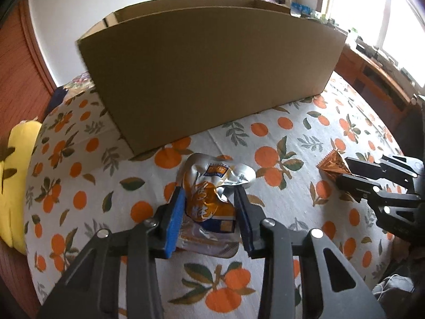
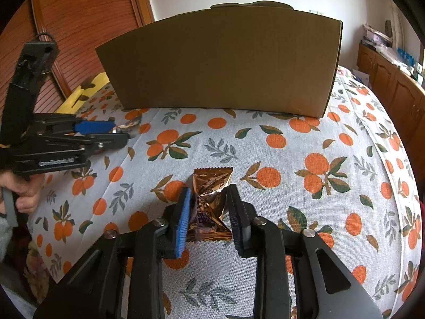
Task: Organize snacks
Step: 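Lift both held snacks and carry them over the cardboard box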
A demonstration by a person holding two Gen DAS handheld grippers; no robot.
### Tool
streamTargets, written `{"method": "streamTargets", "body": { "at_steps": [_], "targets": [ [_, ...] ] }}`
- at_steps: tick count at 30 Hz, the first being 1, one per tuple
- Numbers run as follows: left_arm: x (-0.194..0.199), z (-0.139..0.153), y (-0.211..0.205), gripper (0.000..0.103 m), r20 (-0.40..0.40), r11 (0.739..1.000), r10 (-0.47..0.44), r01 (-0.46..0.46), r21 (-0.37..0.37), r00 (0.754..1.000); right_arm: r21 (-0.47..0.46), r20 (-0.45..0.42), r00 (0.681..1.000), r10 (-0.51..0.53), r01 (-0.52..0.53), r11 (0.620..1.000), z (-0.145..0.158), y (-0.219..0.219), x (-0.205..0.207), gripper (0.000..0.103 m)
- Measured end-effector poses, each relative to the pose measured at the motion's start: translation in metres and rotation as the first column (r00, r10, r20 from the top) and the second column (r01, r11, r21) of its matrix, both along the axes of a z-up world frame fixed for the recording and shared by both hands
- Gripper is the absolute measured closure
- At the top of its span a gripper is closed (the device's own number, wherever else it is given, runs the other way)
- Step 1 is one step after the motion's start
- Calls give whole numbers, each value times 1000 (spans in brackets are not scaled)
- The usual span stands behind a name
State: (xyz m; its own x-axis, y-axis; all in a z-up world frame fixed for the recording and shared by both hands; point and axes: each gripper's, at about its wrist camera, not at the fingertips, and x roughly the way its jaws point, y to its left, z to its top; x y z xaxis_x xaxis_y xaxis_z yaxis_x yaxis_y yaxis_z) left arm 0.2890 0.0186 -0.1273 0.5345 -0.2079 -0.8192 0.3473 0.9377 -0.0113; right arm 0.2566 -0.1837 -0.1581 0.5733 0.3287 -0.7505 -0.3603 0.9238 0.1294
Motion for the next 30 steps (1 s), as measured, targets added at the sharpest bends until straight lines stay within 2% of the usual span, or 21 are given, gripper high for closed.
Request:
{"method": "streamTargets", "body": {
  "at_steps": [7, 12, 22, 30],
  "targets": [
    [-17, 15, 1, 67, 48, 999, 10, -9, -31, 999, -18, -8, 1000, -4, 4, 1000, 2, 1, 3, 84],
    [-25, 36, -5, 67, 101, 999, 11, -6, -46, 995, -26, 9, 1000, -9, 9, 1000, 10, 0, -1, 84],
    [-17, 95, -17, 67, 224, 994, 4, 21, -107, 975, -4, 119, 993, -7, 8, 1000, 73, -11, -5, 83],
    [6, 121, -15, 67, 289, 990, 18, 23, -136, 957, -8, 210, 978, 12, -10, 1000, 118, -11, 7, 83]
  ]
}}
